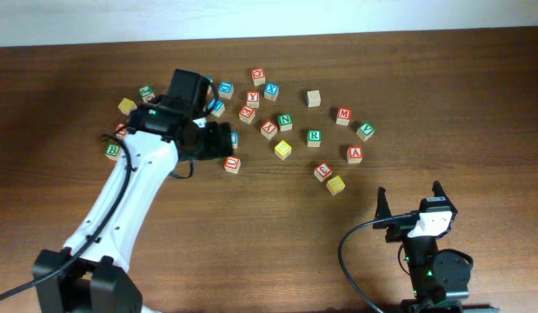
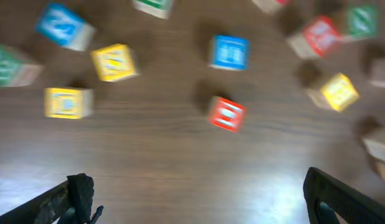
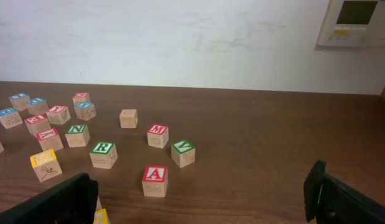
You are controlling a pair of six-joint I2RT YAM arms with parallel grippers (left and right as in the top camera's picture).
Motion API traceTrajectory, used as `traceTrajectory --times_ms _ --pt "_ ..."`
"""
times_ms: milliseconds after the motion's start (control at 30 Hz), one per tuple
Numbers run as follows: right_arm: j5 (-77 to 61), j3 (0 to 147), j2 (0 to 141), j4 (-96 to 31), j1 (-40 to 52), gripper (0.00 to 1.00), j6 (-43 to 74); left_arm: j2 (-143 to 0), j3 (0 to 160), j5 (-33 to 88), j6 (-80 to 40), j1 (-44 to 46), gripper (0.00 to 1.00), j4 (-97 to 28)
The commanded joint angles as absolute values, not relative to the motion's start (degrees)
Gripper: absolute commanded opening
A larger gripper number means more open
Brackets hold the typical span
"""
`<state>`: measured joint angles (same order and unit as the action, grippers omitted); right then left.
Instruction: Spell out ICRA
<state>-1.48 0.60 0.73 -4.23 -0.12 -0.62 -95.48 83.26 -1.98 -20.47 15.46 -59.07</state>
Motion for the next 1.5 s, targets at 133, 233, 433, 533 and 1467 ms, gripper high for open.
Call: traceTrajectory --times_ms 133,233,433,533,1467 --pt "-1.2 0.3 0.4 -4.5 -0.4 0.98 -0.4 -97.2 84.1 -5.1 -22.5 8.8 0.99 -59.2" --pt "-1.2 0.3 0.4 -4.5 -0.4 0.98 -0.4 -99.8 84.1 3.3 -22.4 9.3 0.99 -59.2" --pt "-1.2 0.3 0.4 -4.5 -0.4 0.98 -0.4 -103.9 84.1 11.9 -17.9 16.7 0.99 -58.9" --pt "-1.2 0.3 0.4 -4.5 -0.4 0.98 -0.4 -103.9 84.2 9.9 -17.9 19.7 0.99 -58.7" --pt "-1.2 0.3 0.4 -4.5 -0.4 0.98 -0.4 -96.4 84.4 7.7 -23.7 9.9 1.0 -59.0"
